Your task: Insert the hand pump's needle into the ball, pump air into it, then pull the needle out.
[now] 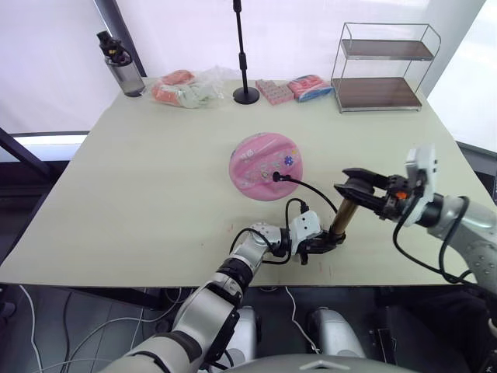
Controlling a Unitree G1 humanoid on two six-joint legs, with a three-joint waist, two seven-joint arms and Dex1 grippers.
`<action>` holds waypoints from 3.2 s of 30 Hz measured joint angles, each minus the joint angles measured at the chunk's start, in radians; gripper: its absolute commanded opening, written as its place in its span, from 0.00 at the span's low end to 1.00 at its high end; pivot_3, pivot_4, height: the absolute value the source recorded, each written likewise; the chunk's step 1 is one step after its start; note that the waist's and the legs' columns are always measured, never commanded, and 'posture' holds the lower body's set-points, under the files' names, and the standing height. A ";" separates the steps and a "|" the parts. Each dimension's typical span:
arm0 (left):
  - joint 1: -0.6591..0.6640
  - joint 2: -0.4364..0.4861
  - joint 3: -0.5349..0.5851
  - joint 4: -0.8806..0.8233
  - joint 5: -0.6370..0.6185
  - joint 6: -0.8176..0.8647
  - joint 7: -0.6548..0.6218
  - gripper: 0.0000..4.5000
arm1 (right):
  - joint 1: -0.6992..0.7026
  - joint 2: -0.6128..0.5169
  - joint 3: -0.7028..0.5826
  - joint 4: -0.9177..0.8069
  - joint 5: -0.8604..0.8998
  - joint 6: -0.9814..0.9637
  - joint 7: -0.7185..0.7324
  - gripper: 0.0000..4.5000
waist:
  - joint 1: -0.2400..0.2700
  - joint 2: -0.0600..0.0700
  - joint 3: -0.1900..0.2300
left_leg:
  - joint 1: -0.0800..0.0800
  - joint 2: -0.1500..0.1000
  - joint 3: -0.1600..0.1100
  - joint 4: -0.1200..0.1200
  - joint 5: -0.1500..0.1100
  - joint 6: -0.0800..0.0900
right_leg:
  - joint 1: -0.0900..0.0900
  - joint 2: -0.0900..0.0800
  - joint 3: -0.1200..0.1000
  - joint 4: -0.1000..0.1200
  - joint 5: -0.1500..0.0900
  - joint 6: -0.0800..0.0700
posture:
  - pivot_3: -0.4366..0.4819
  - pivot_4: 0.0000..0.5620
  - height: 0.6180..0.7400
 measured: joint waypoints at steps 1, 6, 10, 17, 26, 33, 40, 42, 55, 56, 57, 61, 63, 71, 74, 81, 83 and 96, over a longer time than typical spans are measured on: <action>0.000 0.000 0.000 0.000 0.000 0.000 0.000 0.24 | 0.012 0.011 0.014 0.011 -0.026 -0.022 0.003 0.41 | 0.000 0.000 0.000 | 0.000 0.000 0.000 0.000 0.000 0.000 | 0.000 0.000 0.000 0.000 0.000 0.000 | 0.48 0.27 0.93; 0.000 0.000 0.000 0.005 0.001 0.000 0.006 0.24 | 0.035 0.041 0.042 0.029 -0.085 -0.099 0.017 0.41 | -0.001 0.000 -0.001 | 0.002 0.000 0.000 0.000 0.000 0.000 | 0.001 0.000 0.000 0.000 0.000 0.000 | 0.48 0.27 0.93; -0.001 -0.001 0.000 0.005 0.001 0.000 0.005 0.24 | 0.017 0.036 0.025 0.014 -0.068 -0.065 0.017 0.41 | -0.001 0.000 -0.001 | 0.001 0.000 0.000 0.000 0.000 0.000 | 0.001 0.000 0.000 0.000 0.000 0.000 | 0.48 0.27 0.93; -0.002 -0.010 0.000 0.000 -0.001 -0.002 -0.002 0.24 | -0.079 -0.079 -0.055 0.006 0.075 0.128 0.032 0.41 | 0.003 0.004 0.002 | -0.003 -0.002 -0.001 0.000 0.000 0.000 | -0.001 -0.001 0.000 -0.001 0.000 0.000 | 0.48 0.27 0.93; 0.001 -0.011 0.001 -0.004 -0.001 -0.009 -0.001 0.24 | -0.220 -0.212 -0.208 -0.024 0.295 0.278 0.038 0.41 | 0.003 0.006 0.005 | -0.004 -0.002 -0.001 0.000 0.000 0.000 | -0.001 -0.002 -0.001 -0.001 0.000 0.000 | 0.48 0.27 0.93; 0.002 -0.013 0.001 -0.004 -0.002 -0.015 -0.001 0.24 | -0.347 -0.302 -0.264 0.007 0.429 0.381 0.002 0.41 | 0.004 0.006 0.006 | -0.005 -0.002 -0.001 0.000 0.000 0.000 | -0.001 -0.002 -0.001 -0.001 0.000 0.000 | 0.48 0.27 0.93; 0.000 -0.015 0.001 -0.004 -0.004 -0.020 -0.002 0.24 | -0.377 -0.308 -0.264 0.050 0.455 0.424 -0.034 0.41 | 0.004 0.007 0.008 | -0.006 -0.003 0.000 0.000 0.000 0.000 | -0.003 -0.004 -0.001 -0.002 0.001 0.000 | 0.48 0.27 0.93; 0.000 -0.015 0.000 -0.003 -0.003 -0.020 -0.003 0.24 | -0.346 -0.299 -0.275 0.021 0.434 0.400 -0.028 0.41 | 0.004 0.007 0.008 | -0.006 -0.003 -0.001 0.000 0.000 0.000 | -0.003 -0.004 -0.001 -0.002 0.003 -0.001 | 0.48 0.27 0.93; 0.002 -0.005 -0.003 0.009 0.015 -0.019 0.015 0.24 | -0.024 -0.139 -0.138 -0.069 0.129 0.086 0.072 0.41 | 0.001 -0.002 -0.001 | 0.001 -0.001 -0.003 0.000 -0.001 0.001 | 0.003 -0.002 -0.003 -0.001 0.000 0.000 | 0.48 0.27 0.93; 0.002 -0.006 -0.004 0.009 0.015 -0.019 0.014 0.24 | -0.020 -0.120 -0.113 -0.056 0.101 0.070 0.073 0.41 | 0.002 -0.002 -0.001 | 0.000 -0.001 -0.004 0.000 -0.001 0.001 | 0.002 -0.002 -0.003 -0.001 0.000 0.000 | 0.48 0.27 0.93; 0.002 -0.006 -0.004 0.009 0.016 -0.019 0.014 0.24 | -0.017 -0.109 -0.098 -0.047 0.087 0.061 0.073 0.41 | 0.002 -0.002 -0.001 | 0.000 -0.001 -0.004 0.000 -0.001 0.001 | 0.003 -0.001 -0.003 -0.001 0.000 0.000 | 0.48 0.27 0.93; 0.000 -0.007 -0.005 0.012 0.016 -0.019 0.014 0.24 | 0.018 -0.050 -0.019 0.010 -0.026 -0.007 0.073 0.41 | 0.002 -0.002 -0.002 | 0.000 -0.001 -0.004 0.000 -0.001 0.001 | 0.003 -0.002 -0.003 -0.001 0.000 0.000 | 0.48 0.27 0.93; 0.001 -0.006 -0.005 0.013 0.017 -0.019 0.015 0.24 | 0.041 -0.032 0.012 0.031 -0.065 -0.044 0.076 0.41 | 0.002 -0.002 -0.003 | 0.001 -0.001 -0.004 0.000 -0.001 0.001 | 0.003 -0.002 -0.004 -0.001 0.000 0.000 | 0.48 0.27 0.93; 0.000 -0.004 -0.005 0.022 0.017 -0.019 0.019 0.24 | 0.049 -0.005 0.020 0.035 -0.110 -0.100 0.085 0.41 | 0.001 -0.005 -0.010 | 0.001 -0.001 -0.005 0.000 -0.001 0.001 | 0.003 -0.001 -0.004 -0.001 -0.001 0.000 | 0.48 0.27 0.93; -0.002 -0.006 -0.004 0.021 0.015 -0.020 0.016 0.24 | 0.016 -0.032 -0.008 0.025 -0.066 -0.032 0.084 0.41 | 0.001 -0.003 -0.008 | 0.000 -0.001 -0.005 0.000 -0.001 0.001 | 0.003 -0.001 -0.004 -0.001 0.000 0.000 | 0.48 0.27 0.93; -0.003 -0.017 0.000 0.016 0.014 -0.027 0.006 0.24 | -0.113 -0.165 -0.133 -0.032 0.139 0.189 0.078 0.41 | 0.005 0.007 0.000 | -0.004 -0.003 -0.005 0.000 -0.001 0.001 | 0.001 -0.003 -0.004 -0.002 0.000 0.000 | 0.48 0.27 0.93; -0.003 -0.017 0.000 0.016 0.014 -0.028 0.006 0.24 | -0.148 -0.194 -0.177 -0.039 0.197 0.232 0.073 0.41 | 0.005 0.007 0.001 | -0.004 -0.003 -0.005 0.000 -0.001 0.001 | 0.001 -0.003 -0.004 -0.002 0.000 0.000 | 0.48 0.27 0.93; -0.006 -0.018 0.001 0.014 0.010 -0.033 0.001 0.24 | -0.305 -0.323 -0.314 0.006 0.428 0.396 0.014 0.41 | 0.004 0.007 0.007 | -0.005 -0.005 -0.004 0.000 0.000 0.001 | 0.000 -0.006 -0.004 -0.002 0.000 0.000 | 0.48 0.27 0.93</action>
